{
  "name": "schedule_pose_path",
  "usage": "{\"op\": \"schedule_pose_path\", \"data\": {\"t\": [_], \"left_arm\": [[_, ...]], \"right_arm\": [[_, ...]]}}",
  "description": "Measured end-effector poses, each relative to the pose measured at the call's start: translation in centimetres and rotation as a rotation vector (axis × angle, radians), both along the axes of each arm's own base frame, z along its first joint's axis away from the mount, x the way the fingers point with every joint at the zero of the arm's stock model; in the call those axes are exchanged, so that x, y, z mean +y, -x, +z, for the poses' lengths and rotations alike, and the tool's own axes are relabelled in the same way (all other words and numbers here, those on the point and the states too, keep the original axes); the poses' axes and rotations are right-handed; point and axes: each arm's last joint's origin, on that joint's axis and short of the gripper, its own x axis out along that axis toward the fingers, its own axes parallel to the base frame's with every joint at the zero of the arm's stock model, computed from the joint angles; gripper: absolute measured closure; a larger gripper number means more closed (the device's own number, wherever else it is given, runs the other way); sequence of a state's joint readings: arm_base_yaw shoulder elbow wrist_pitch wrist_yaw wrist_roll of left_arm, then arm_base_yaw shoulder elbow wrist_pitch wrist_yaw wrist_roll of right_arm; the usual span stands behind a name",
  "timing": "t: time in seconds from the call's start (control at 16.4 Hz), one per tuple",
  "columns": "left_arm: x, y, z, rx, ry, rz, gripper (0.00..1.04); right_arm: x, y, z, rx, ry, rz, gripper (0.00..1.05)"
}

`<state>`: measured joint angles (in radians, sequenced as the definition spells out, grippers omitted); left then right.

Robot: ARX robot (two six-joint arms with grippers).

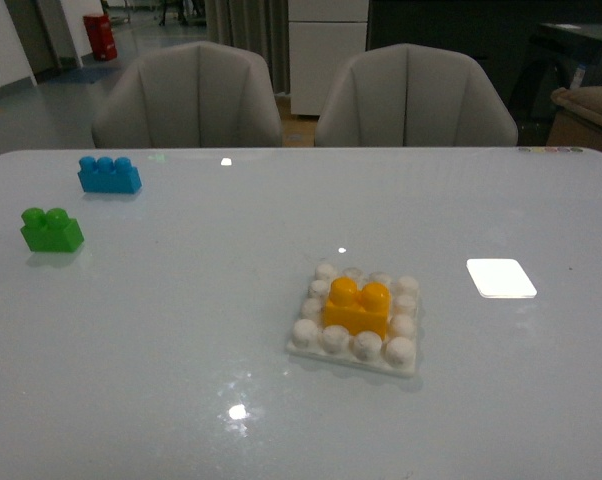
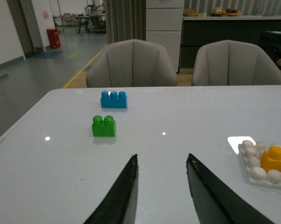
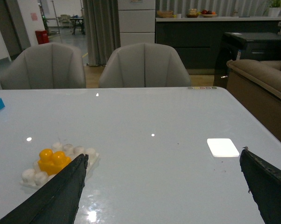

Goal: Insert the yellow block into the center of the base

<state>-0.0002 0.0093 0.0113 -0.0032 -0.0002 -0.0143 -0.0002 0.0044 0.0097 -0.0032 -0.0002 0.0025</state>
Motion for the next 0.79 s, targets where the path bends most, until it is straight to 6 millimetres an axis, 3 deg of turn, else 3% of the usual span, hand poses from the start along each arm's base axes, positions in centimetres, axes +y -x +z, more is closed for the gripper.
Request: {"op": "schedule_pose_path", "data": {"t": [0.36, 0.79], "left_arm": [[0.0, 0.0, 0.0, 0.0, 0.0, 0.0, 0.06], [0.0, 0.0, 0.0, 0.0, -0.001, 0.0, 0.07]], "right_arm": [[0.0, 0.0, 0.0, 0.0, 0.0, 0.0, 0.07], [0.0, 0.0, 0.0, 0.0, 0.0, 0.0, 0.07]]}}
